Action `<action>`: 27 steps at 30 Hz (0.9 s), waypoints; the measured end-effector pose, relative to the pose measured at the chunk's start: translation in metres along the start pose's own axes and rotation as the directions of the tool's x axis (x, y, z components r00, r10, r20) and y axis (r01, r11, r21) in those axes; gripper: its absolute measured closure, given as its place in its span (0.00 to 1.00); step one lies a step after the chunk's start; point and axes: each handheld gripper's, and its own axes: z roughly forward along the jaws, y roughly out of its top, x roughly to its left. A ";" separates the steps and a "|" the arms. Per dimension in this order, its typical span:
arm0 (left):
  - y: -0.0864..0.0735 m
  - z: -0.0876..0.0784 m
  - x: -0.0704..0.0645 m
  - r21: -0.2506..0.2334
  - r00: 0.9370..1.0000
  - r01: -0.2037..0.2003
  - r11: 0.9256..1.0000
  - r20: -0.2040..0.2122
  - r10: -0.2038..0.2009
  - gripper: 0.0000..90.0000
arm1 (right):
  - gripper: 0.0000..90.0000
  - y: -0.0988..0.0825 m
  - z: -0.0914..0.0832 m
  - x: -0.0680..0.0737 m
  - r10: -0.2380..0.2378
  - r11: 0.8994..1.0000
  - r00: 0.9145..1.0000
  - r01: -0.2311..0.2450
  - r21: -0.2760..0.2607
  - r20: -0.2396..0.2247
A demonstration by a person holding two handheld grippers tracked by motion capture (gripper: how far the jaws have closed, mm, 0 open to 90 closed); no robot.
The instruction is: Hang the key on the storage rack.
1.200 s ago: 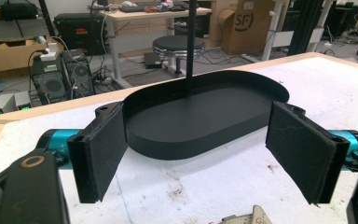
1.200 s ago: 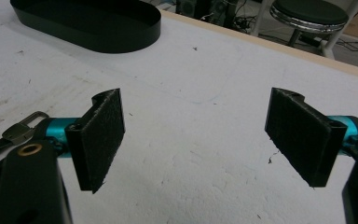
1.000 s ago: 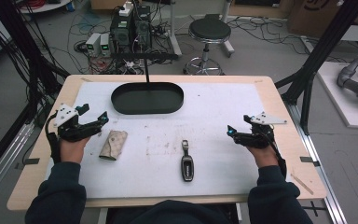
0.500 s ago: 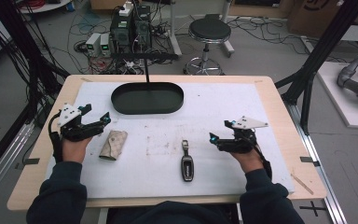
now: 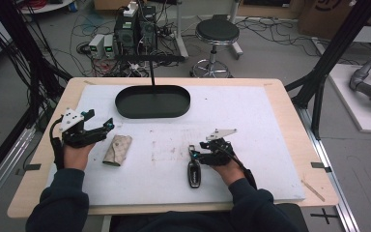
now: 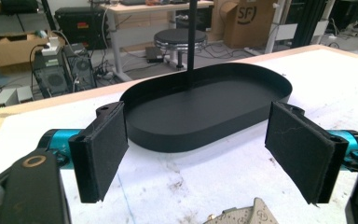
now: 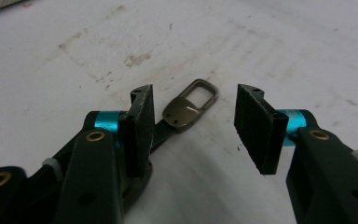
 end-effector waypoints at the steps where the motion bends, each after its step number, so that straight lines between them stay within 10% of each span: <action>1: 0.000 0.000 0.000 0.002 1.000 0.002 1.000 -0.003 -0.002 0.23 | 0.56 0.001 0.003 0.002 0.001 1.000 1.000 -0.001 0.006 -0.012; 7: 0.000 0.001 0.000 0.002 1.000 -0.001 1.000 0.005 0.001 0.23 | 0.44 0.003 0.017 0.017 0.010 0.998 0.999 -0.006 0.069 -0.049; 10: -0.001 0.002 0.000 0.005 1.000 0.002 1.000 0.010 -0.002 0.23 | 0.51 0.003 0.021 0.021 -0.027 0.996 1.000 0.027 0.084 -0.002; 12: 0.000 0.001 0.000 0.004 1.000 0.003 1.000 0.011 -0.003 0.23 | 0.78 0.006 0.020 0.021 -0.101 0.989 0.993 0.095 0.111 0.053; 16: -0.001 0.001 0.000 0.005 1.000 0.003 1.000 0.013 -0.003 0.23 | 0.80 0.011 0.020 0.015 -0.118 0.985 0.993 0.113 0.134 0.024; 24: -0.001 0.002 -0.001 0.006 1.000 0.003 1.000 0.012 -0.003 0.24 | 0.95 0.027 0.028 -0.007 -0.117 0.990 0.985 0.107 0.088 0.127; 27: 0.000 0.002 -0.001 0.007 1.000 -0.001 1.000 0.012 0.000 0.24 | 0.79 0.032 0.029 -0.016 -0.079 0.995 0.985 0.068 0.072 0.155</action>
